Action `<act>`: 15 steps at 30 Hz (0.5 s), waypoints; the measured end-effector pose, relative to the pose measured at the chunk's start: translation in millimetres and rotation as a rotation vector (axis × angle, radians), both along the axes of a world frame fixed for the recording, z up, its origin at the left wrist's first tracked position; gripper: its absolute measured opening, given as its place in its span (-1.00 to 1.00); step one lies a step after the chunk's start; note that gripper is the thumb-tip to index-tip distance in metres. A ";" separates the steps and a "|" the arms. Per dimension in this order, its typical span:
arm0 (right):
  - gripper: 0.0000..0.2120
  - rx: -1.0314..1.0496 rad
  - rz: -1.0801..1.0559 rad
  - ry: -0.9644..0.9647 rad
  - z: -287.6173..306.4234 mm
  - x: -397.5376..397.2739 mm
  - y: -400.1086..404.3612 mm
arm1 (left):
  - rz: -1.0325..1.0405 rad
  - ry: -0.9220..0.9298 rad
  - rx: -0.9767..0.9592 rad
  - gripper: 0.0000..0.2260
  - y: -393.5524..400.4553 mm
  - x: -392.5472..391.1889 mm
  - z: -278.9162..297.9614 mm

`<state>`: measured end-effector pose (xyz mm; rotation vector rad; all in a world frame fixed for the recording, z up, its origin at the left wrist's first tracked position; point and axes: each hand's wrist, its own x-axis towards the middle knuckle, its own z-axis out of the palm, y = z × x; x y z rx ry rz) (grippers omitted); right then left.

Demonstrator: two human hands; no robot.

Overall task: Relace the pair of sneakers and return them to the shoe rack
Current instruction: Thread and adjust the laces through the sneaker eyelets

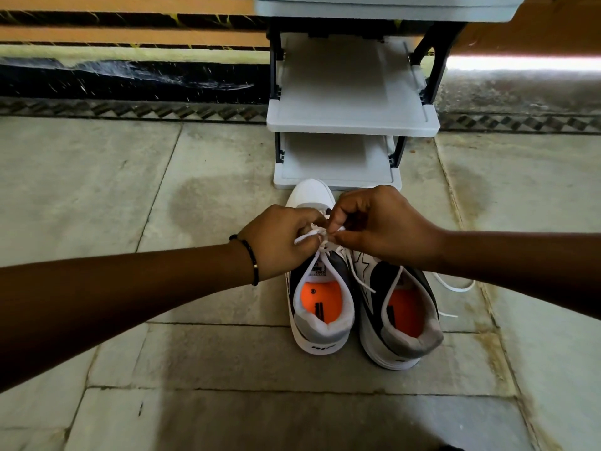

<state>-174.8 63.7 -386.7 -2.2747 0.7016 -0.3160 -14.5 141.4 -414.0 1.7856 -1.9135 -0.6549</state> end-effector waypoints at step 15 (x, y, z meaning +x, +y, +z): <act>-0.97 -0.304 0.115 0.084 8.7 -2.9 0.3 | 0.468 0.761 0.183 -0.81 3.5 -10.7 15.2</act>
